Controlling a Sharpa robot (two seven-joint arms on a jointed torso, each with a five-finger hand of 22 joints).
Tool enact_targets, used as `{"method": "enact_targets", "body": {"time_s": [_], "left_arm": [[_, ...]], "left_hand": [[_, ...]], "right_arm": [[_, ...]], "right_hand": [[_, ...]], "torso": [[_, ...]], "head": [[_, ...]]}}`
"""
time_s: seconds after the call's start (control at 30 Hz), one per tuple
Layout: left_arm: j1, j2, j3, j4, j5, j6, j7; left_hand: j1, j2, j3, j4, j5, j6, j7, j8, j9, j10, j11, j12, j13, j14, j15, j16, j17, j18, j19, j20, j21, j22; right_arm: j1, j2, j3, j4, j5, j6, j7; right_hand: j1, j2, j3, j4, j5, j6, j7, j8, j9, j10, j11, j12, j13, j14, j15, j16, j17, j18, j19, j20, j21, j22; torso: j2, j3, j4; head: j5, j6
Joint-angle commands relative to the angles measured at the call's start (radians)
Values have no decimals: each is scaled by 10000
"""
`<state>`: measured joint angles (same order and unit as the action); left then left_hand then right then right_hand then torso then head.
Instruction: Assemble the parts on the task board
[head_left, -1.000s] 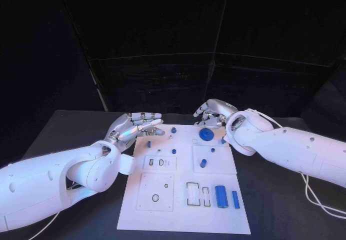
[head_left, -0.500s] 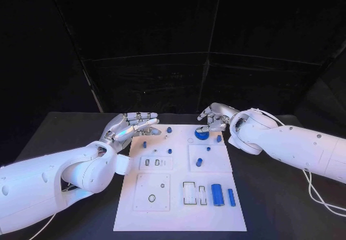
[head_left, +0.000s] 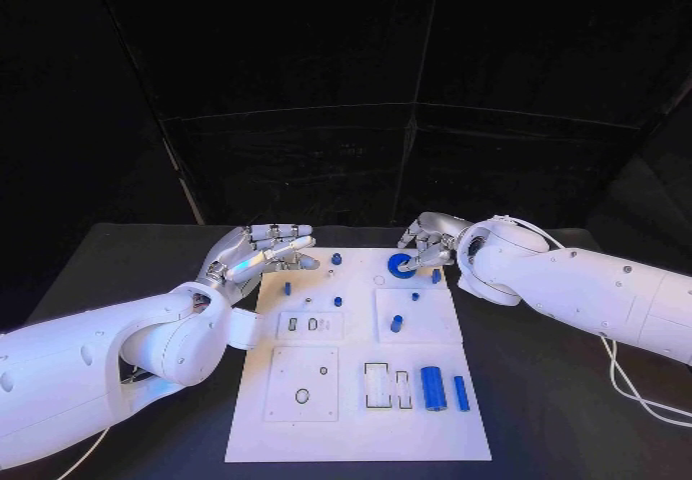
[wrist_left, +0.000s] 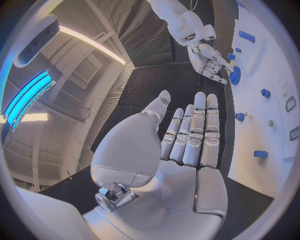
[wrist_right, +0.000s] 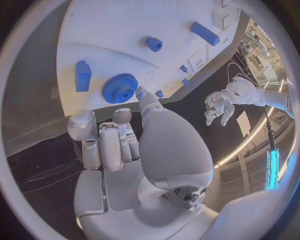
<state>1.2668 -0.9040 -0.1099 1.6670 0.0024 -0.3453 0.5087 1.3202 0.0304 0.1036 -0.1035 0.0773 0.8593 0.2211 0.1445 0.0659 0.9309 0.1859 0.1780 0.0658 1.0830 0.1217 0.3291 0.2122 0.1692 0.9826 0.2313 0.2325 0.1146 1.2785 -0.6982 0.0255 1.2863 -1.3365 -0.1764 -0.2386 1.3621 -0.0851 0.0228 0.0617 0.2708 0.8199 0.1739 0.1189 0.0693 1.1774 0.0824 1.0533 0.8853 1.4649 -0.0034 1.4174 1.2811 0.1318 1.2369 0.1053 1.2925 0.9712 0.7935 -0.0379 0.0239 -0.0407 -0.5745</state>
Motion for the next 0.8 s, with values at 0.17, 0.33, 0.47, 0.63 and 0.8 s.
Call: {"method": "enact_targets", "body": {"time_s": [0.17, 0.33, 0.47, 0.63, 0.8], "left_arm": [[12, 2, 4, -32, -10, 190, 6], [12, 9, 4, -49, -10, 196, 3], [11, 15, 4, -55, -10, 197, 5], [11, 25, 4, -64, -10, 196, 3], [11, 28, 4, -67, -10, 200, 3]], "left_hand": [[-29, 101, -42, -8, -58, -70, 224, -38, -6, -66, -6, -16, -12, -25, 0, 65, 9, 105, 69, -33, -57, -13], [-29, 101, -42, -8, -58, -70, 224, -38, -6, -66, -6, -16, -12, -25, 0, 65, 9, 105, 69, -33, -57, -13], [-16, 110, -37, -16, -56, -74, 220, -33, -5, -70, -8, -11, -12, -31, -1, 67, 12, 105, 71, -34, -62, -15], [-16, 110, -37, -16, -56, -74, 220, -33, -5, -70, -8, -11, -12, -31, -1, 67, 12, 105, 71, -34, -62, -15], [-16, 110, -37, -16, -56, -74, 220, -33, -5, -70, -8, -11, -12, -31, -1, 67, 12, 105, 71, -34, -62, -15]], "right_arm": [[14, 35, 10, -50, -500, 563, -267], [14, 52, 10, -108, -563, 674, -291], [14, 74, 10, -154, -582, 785, -270], [13, 128, 9, -191, -589, 866, -229], [12, 171, 9, -239, -591, 852, -206]], "right_hand": [[179, 76, -32, -93, -58, -69, 2, 55, 14, 104, -8, 120, 105, 534, 54, 62, 59, -142, 14, 43, 78, 49], [264, 134, -40, -119, -63, -54, -8, 100, 20, 135, -11, 207, 211, 537, 54, 86, 95, -143, 14, 45, 96, 68], [329, 185, -60, -140, -64, 19, -35, 178, 35, 177, -33, 303, 322, 538, 43, 106, 125, -143, 9, 41, 111, 82], [390, 278, -80, -155, -62, 161, -84, 296, 58, 277, -71, 465, 514, 541, 16, 130, 160, -146, 14, 25, 141, 118], [397, 418, -114, -131, -73, 408, -141, 462, 84, 472, -123, 738, 841, 553, -26, 176, 234, -158, 44, -11, 196, 197]], "torso": [[-4, 8, -11], [-5, 9, -4], [-1, 9, -10], [2, 13, -5], [3, 4, 0]], "head": [[-25, -31], [-81, -14], [-66, -19], [-68, -31], [-82, -53]]}}
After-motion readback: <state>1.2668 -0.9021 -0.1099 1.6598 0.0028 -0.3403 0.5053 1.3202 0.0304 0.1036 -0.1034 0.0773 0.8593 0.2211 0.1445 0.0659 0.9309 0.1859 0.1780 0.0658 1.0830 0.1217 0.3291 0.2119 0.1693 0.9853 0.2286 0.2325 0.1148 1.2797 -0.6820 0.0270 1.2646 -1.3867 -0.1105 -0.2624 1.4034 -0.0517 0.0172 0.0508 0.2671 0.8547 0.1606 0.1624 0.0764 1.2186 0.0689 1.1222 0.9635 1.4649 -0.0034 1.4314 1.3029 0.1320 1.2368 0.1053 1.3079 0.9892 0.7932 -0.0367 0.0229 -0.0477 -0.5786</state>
